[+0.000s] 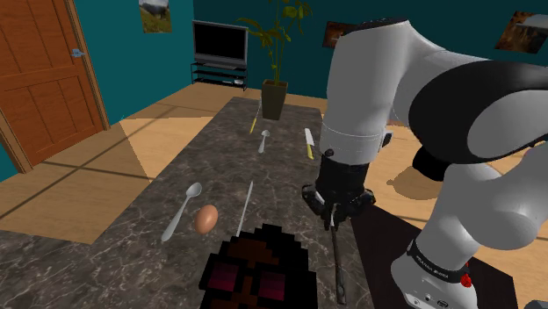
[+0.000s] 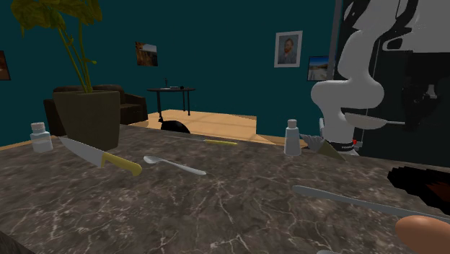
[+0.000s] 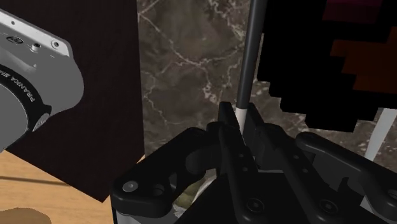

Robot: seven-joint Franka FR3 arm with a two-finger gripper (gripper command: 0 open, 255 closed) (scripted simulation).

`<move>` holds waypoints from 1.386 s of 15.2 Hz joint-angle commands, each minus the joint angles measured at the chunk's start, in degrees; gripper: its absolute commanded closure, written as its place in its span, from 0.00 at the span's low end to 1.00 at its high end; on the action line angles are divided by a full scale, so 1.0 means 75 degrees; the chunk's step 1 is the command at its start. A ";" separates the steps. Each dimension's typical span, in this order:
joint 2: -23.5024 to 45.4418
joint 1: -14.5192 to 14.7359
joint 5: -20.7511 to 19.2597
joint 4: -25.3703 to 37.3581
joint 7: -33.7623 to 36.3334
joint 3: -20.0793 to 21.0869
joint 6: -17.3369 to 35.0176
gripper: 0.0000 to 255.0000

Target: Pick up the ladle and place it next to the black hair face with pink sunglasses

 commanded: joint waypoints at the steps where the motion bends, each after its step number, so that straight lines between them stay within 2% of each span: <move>1: 0.0001 0.0186 0.0217 0.0113 0.0416 0.0318 -0.0054 1.00; 7: 0.0420 0.0469 0.0617 0.0728 0.1612 0.1331 -0.0033 1.00; 13: 0.1194 0.0457 0.0681 0.1618 0.2917 0.2507 0.0100 1.00; 18: 0.2198 0.0140 0.0289 0.2555 0.4202 0.3760 0.0285 1.00; 21: 0.3127 -0.0251 -0.0361 0.3198 0.5214 0.4785 0.0428 1.00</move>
